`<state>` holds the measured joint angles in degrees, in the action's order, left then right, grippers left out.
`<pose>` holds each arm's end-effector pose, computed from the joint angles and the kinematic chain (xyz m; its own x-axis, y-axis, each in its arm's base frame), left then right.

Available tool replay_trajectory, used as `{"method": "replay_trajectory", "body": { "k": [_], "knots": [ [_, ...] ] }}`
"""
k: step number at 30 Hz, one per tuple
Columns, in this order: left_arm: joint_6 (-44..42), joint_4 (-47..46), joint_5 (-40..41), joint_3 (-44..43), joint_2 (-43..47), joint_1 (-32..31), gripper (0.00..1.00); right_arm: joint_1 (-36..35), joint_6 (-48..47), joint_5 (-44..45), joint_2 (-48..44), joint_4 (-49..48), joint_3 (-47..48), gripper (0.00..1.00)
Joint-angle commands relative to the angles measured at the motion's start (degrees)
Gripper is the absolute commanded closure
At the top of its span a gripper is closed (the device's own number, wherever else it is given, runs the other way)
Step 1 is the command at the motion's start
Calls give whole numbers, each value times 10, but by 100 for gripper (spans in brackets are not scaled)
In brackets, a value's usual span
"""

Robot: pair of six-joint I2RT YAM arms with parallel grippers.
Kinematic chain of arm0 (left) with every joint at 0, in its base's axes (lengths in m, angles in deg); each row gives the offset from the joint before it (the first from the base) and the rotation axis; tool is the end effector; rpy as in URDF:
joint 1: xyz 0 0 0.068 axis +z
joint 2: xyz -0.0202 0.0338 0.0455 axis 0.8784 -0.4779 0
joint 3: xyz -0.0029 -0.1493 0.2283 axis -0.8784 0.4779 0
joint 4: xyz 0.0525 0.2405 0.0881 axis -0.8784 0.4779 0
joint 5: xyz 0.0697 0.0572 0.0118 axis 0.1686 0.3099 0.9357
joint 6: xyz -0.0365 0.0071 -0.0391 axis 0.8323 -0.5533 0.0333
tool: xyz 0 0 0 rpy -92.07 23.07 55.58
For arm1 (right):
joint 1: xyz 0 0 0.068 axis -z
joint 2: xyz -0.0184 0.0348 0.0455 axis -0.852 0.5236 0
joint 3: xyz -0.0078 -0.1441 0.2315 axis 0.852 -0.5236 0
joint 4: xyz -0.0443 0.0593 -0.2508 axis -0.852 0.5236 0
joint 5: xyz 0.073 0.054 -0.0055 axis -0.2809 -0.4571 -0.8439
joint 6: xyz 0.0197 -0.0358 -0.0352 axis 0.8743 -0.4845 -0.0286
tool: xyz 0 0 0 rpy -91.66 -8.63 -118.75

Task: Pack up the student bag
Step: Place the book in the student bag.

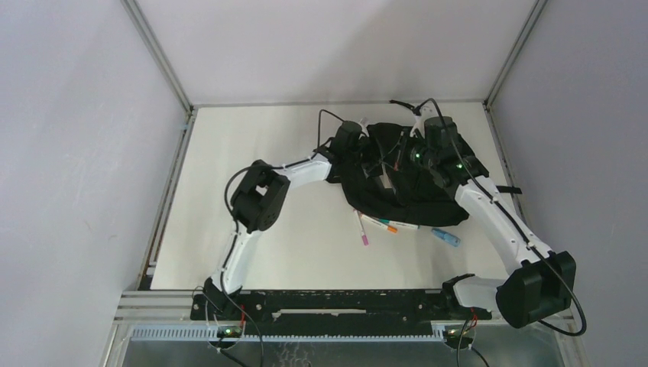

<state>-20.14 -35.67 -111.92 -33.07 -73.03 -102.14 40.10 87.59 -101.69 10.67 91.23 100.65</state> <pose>0.3937 -0.3600 0.1780 -0.9490 -0.2654 -0.1705 0.0494 0.4087 -0.9113 0.2623 0.0963 0.3316 -0.6745 0.1477 -0.7233 -0.2786 0.8564 0.4346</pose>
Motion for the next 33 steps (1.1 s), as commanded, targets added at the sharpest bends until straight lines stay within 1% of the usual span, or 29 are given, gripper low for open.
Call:
{"method": "replay_trajectory", "body": {
  "k": [1,4,8,14,17,21,23,27,28,29,31,32,33],
  "knots": [
    [-48,-24,-18,57,127,0,0,23,21,6,-28,-28,-5,100],
    [-81,-21,5,117,183,2,0,35,26,10,-33,-31,-15,100],
    [-129,26,6,152,221,1,0,50,32,8,-31,-30,-19,100],
    [-167,52,1,215,268,5,0,54,33,3,-26,-36,-20,100],
    [-187,74,11,252,309,12,0,54,32,5,-21,-36,-20,100],
    [-184,99,7,310,377,27,0,54,35,20,-13,-26,-20,100],
    [-190,110,30,357,425,36,0,53,37,23,-7,-19,-20,100],
    [-211,154,132,452,544,52,0,38,40,36,8,-23,-20,100],
    [-211,161,157,473,570,57,0,30,39,42,13,-30,-20,96],
    [-211,166,181,489,595,59,0,19,38,46,20,-39,-19,88],
    [-211,172,238,514,643,61,0,-9,33,42,43,-48,-8,63],
    [-209,174,265,524,666,61,0,-28,22,42,60,-41,9,53],
    [-208,173,297,532,684,61,0,-50,11,52,83,-24,32,47]
  ]
}}
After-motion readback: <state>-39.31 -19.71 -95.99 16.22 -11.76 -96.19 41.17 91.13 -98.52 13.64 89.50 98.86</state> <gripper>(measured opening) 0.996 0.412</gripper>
